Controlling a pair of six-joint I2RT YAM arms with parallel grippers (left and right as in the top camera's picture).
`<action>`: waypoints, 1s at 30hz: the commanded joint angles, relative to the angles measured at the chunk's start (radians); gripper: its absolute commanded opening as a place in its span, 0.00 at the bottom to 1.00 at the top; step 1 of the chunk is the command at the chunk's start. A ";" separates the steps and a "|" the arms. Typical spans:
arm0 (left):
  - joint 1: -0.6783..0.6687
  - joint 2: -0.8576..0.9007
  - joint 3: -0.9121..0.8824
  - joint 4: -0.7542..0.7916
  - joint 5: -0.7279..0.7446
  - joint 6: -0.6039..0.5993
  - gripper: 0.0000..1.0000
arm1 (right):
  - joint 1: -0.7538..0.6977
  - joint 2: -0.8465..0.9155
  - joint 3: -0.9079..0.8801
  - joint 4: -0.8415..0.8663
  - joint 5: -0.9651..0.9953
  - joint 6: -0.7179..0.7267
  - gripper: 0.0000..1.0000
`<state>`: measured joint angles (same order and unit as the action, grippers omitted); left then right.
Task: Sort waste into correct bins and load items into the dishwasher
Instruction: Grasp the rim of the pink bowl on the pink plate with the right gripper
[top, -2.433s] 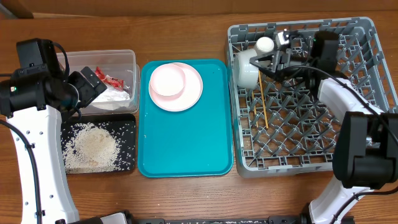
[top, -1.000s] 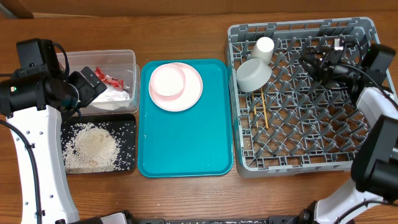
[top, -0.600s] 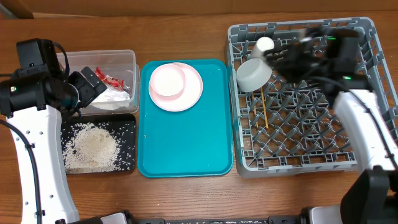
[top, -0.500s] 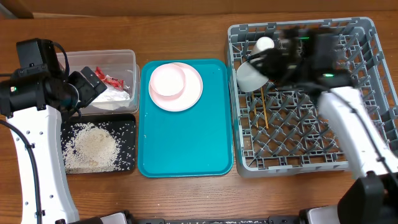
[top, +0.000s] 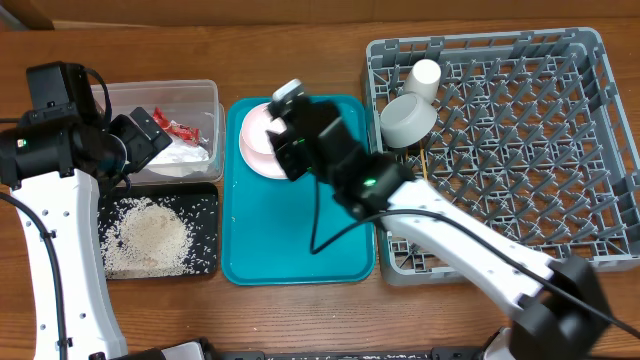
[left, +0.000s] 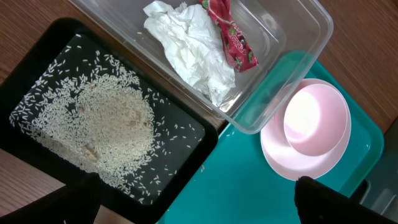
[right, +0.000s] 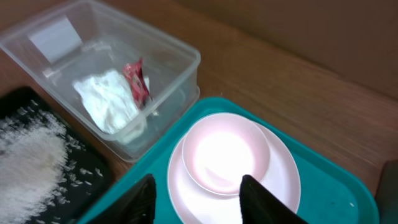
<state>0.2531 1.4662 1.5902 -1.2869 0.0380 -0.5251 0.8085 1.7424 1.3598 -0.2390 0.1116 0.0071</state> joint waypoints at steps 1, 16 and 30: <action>0.002 0.005 -0.002 0.001 0.003 -0.003 1.00 | 0.010 0.096 0.020 0.042 0.033 -0.093 0.48; 0.002 0.005 -0.002 0.001 0.003 -0.003 1.00 | 0.005 0.344 0.021 0.315 -0.019 -0.333 0.61; 0.002 0.005 -0.002 0.001 0.004 -0.003 1.00 | -0.031 0.378 0.020 0.308 -0.069 -0.333 0.55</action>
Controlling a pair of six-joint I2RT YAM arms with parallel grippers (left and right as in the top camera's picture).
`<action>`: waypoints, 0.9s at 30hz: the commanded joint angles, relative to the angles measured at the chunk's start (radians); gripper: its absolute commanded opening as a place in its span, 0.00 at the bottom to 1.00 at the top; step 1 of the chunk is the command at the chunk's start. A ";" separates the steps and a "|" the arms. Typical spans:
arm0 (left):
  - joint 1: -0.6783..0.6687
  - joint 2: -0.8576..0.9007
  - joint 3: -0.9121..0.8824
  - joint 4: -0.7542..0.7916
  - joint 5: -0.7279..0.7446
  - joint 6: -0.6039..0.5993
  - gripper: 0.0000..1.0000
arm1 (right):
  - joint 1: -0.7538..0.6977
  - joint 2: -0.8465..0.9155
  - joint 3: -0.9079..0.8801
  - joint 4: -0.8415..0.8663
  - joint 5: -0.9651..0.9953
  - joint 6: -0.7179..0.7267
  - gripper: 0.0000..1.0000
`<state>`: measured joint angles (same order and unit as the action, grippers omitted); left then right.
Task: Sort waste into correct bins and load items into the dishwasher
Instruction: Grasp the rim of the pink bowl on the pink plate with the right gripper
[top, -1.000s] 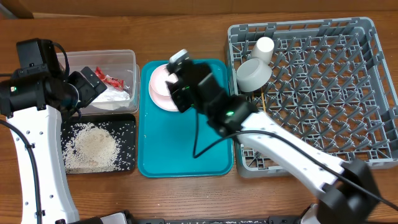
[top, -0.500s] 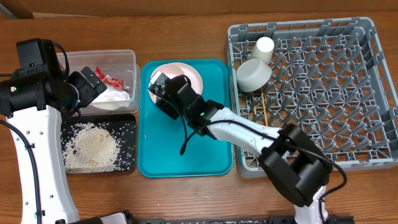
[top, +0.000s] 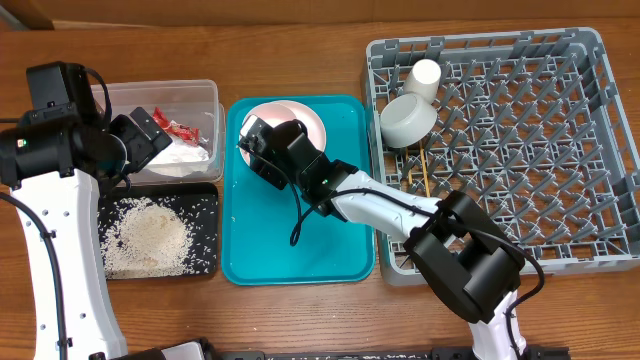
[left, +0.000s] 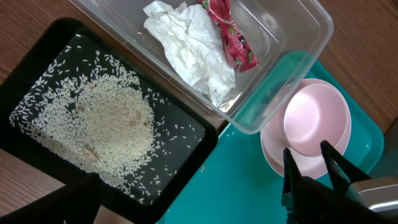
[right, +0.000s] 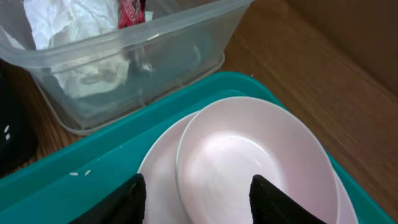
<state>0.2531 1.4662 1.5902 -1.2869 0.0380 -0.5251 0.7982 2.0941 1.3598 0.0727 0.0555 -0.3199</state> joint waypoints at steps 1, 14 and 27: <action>0.002 0.005 -0.002 0.001 0.003 -0.003 1.00 | -0.024 0.028 0.020 -0.007 -0.013 -0.006 0.55; 0.002 0.005 -0.002 0.001 0.004 -0.003 1.00 | -0.047 0.036 0.020 -0.088 -0.012 -0.002 0.28; 0.002 0.005 -0.002 0.001 0.004 -0.003 1.00 | -0.038 -0.151 0.020 -0.258 -0.013 -0.002 0.19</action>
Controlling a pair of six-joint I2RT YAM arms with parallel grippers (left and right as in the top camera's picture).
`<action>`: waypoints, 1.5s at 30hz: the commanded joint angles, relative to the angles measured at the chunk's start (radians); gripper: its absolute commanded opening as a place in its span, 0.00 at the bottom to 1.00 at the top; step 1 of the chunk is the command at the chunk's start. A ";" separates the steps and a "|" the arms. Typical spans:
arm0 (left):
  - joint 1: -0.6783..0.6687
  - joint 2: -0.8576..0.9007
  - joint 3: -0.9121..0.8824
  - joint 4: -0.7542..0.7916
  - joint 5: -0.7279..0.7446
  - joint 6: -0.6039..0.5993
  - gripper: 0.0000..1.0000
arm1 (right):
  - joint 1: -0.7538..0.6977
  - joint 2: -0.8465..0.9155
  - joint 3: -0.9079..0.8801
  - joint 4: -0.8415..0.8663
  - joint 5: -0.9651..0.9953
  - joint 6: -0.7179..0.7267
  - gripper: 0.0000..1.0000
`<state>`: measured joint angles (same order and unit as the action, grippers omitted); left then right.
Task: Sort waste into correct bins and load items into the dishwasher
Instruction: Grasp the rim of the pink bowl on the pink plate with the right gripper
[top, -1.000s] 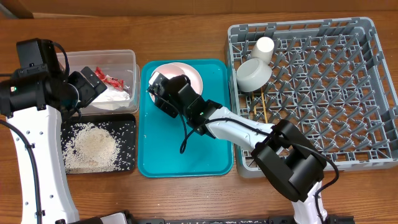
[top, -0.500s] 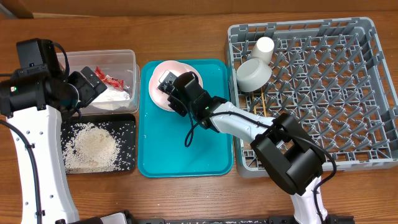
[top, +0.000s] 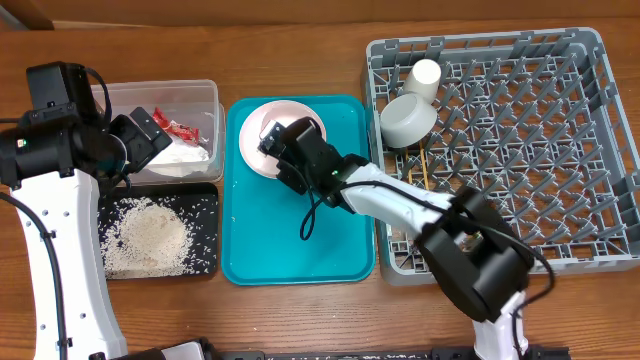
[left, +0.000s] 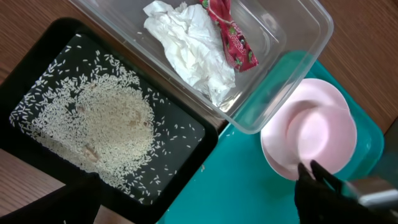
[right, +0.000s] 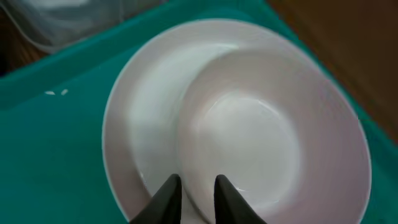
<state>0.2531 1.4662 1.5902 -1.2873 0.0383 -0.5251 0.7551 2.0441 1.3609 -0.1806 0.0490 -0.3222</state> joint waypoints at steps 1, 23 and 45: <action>0.002 0.005 -0.002 0.002 0.003 -0.003 1.00 | 0.005 -0.114 0.019 -0.014 -0.006 0.001 0.17; 0.002 0.005 -0.002 0.002 0.003 -0.003 1.00 | 0.006 -0.157 0.275 -0.388 -0.141 0.188 0.41; 0.002 0.005 -0.002 0.002 0.003 -0.003 1.00 | 0.019 0.063 0.369 -0.369 -0.253 0.332 0.53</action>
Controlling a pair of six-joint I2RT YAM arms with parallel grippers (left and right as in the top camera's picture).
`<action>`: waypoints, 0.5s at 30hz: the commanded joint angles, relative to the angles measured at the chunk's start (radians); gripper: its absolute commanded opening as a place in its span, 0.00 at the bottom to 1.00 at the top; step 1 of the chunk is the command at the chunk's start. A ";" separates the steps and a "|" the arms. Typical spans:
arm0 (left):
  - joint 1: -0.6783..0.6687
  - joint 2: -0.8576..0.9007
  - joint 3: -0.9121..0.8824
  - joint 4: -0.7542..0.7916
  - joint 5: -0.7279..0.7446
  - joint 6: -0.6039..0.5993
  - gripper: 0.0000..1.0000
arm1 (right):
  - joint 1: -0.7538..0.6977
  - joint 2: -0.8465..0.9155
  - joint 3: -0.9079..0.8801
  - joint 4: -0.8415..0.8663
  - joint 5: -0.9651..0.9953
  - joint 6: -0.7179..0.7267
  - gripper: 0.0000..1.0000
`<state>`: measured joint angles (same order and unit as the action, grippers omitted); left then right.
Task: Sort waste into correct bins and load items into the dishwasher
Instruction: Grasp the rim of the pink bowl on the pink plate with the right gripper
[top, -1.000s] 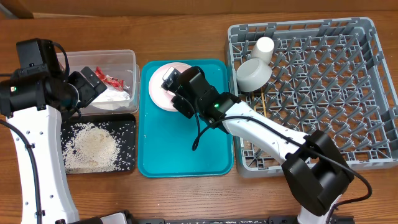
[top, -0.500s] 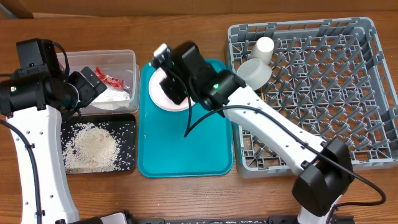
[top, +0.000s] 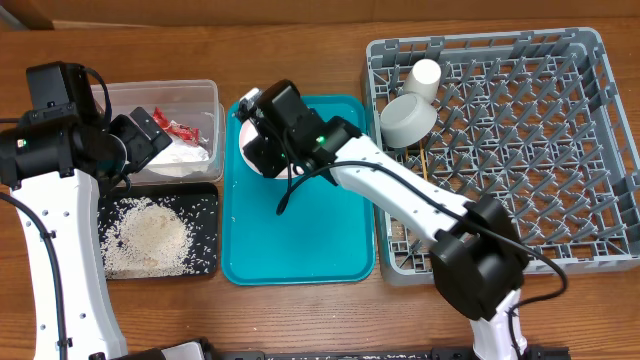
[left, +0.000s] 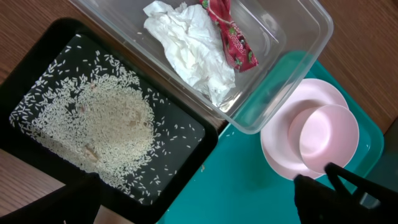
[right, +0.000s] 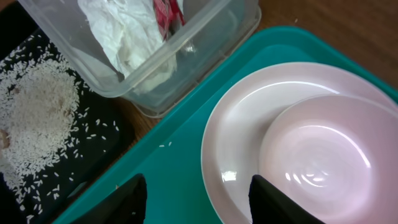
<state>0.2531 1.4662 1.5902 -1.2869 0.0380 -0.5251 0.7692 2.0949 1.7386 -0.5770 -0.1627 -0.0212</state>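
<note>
A pink bowl (right: 326, 158) lies off-centre on a pink plate (right: 239, 134) at the far left of the teal tray (top: 300, 220). My right gripper (right: 202, 202) hangs above the plate's near rim, open, with nothing between its fingers. The overhead view shows the right gripper (top: 258, 150) covering most of the plate. My left gripper (left: 199, 202) is open and empty, held high by the clear waste bin (left: 261, 37), which holds white tissue (left: 186, 46) and a red wrapper (left: 233, 37). The left wrist view also shows the bowl (left: 328, 138).
A black tray of rice (top: 150, 235) sits in front of the clear bin. The grey dish rack (top: 520, 150) at the right holds a white cup (top: 425, 75), a grey bowl (top: 408, 120) and chopsticks (top: 425, 175).
My right gripper was low with its fingers close together at the bowl's rim. Now it is higher, farther back and open wide. The bowl lies flat, shifted across the plate. The left arm is unchanged.
My right gripper was open above the bowl and plate, then lower and closer to them, then narrowed at the bowl's rim. Now it is open and raised, and the bowl sits off-centre on the plate. My left arm stayed still throughout.
</note>
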 joint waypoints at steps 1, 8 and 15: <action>0.002 0.005 -0.002 0.001 0.003 -0.003 1.00 | 0.005 0.016 -0.016 0.041 -0.039 0.031 0.48; 0.002 0.005 -0.002 0.001 0.003 -0.003 1.00 | 0.005 0.046 -0.018 0.068 0.035 0.031 0.26; 0.002 0.005 -0.002 0.001 0.003 -0.003 1.00 | 0.005 0.107 -0.018 0.105 0.082 0.030 0.26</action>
<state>0.2531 1.4662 1.5902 -1.2873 0.0383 -0.5251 0.7692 2.1597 1.7237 -0.4854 -0.1299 0.0048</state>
